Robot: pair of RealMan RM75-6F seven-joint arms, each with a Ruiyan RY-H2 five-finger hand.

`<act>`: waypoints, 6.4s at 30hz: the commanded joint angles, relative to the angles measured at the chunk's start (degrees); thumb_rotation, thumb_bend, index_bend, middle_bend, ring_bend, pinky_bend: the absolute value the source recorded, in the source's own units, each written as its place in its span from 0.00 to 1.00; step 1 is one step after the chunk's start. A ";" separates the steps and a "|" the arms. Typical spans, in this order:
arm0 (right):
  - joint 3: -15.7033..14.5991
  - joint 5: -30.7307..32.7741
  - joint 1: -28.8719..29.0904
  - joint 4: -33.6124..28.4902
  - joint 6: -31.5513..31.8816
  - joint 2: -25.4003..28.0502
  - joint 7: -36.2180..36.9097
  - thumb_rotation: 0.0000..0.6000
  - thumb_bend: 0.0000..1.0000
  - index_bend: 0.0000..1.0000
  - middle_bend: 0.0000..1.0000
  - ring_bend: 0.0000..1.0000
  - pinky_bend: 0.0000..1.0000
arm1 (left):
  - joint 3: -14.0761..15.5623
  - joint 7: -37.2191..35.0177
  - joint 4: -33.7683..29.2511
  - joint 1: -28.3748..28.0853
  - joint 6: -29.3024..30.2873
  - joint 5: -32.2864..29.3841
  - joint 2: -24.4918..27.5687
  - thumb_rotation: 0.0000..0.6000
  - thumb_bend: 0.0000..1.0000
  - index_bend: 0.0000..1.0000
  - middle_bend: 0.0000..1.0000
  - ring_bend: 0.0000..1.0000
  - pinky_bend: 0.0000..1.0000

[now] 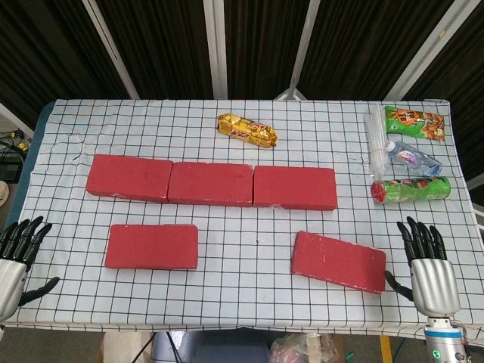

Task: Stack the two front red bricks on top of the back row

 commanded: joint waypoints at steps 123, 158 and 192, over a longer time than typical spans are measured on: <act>17.76 71.12 47.52 -23.13 -4.04 -8.83 -45.87 1.00 0.22 0.00 0.29 0.29 0.00 | -1.35 3.27 -1.51 -1.17 -4.41 -5.14 -0.69 1.00 0.00 0.03 0.00 0.00 0.00; 36.23 109.24 83.53 28.65 -17.66 -30.85 -70.42 1.00 0.22 0.00 0.29 0.29 0.00 | -4.71 4.59 -1.73 -0.59 -3.50 -11.50 -1.19 1.00 0.00 0.03 0.00 0.00 0.00; 37.73 109.28 84.24 37.73 -24.15 -35.19 -71.75 1.00 0.22 0.00 0.16 0.11 0.00 | -5.06 5.51 -1.59 -0.29 -2.80 -11.77 -1.77 1.00 0.00 0.03 0.00 0.00 0.00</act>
